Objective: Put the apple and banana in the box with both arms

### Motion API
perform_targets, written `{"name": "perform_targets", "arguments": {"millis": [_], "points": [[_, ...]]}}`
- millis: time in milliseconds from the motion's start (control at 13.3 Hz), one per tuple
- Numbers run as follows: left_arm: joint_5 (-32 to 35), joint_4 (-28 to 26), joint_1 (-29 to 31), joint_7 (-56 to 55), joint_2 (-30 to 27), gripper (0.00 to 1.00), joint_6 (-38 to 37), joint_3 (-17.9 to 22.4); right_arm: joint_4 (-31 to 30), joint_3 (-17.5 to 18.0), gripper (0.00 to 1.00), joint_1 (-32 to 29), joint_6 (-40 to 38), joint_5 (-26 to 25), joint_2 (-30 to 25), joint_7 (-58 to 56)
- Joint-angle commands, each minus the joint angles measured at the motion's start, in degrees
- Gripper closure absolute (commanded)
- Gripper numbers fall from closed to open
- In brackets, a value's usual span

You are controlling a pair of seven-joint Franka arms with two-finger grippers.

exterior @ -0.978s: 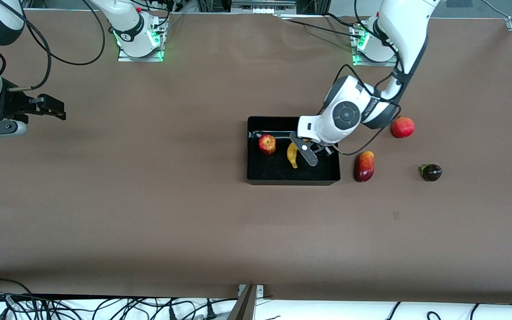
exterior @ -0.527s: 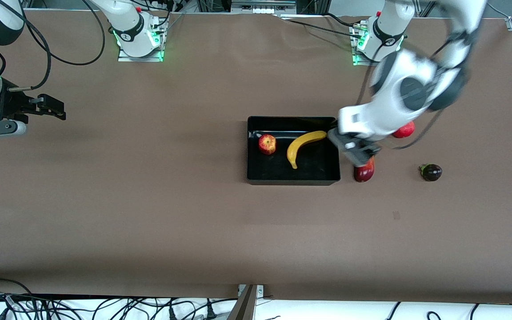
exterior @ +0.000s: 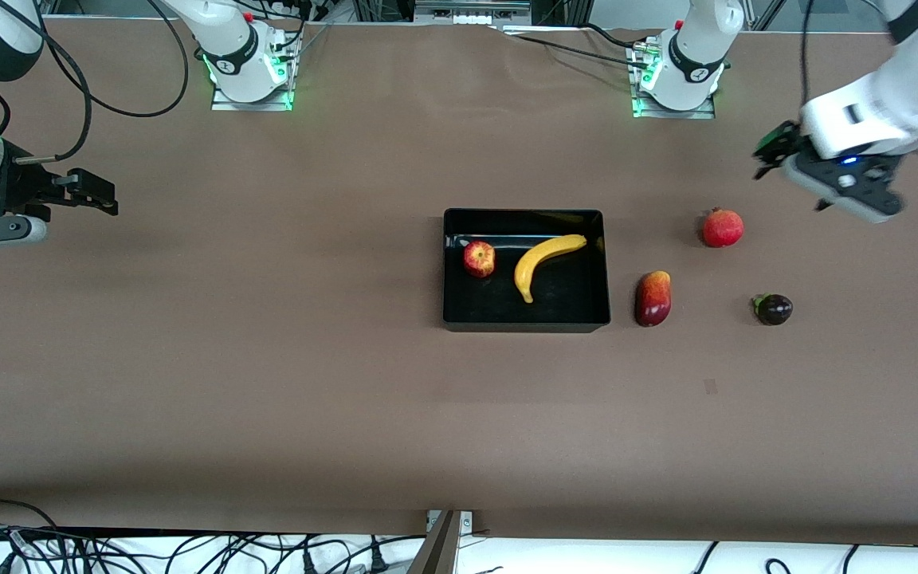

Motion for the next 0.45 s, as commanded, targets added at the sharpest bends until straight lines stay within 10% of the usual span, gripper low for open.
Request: {"name": "perform_targets", "arguments": {"millis": [0,376], "points": [[1.00,2.41,2.37,-3.39,0.66,0.00,-1.94,-0.30,0.31,0.14,0.00,-0.24,-0.87,1.02,-0.39,0.73],[0.56,2.94,2.63,-12.36,0.30,0.00,-3.43,-0.12,0.40,0.23,0.00,-0.24,-0.87,1.02,-0.39,0.73]]}}
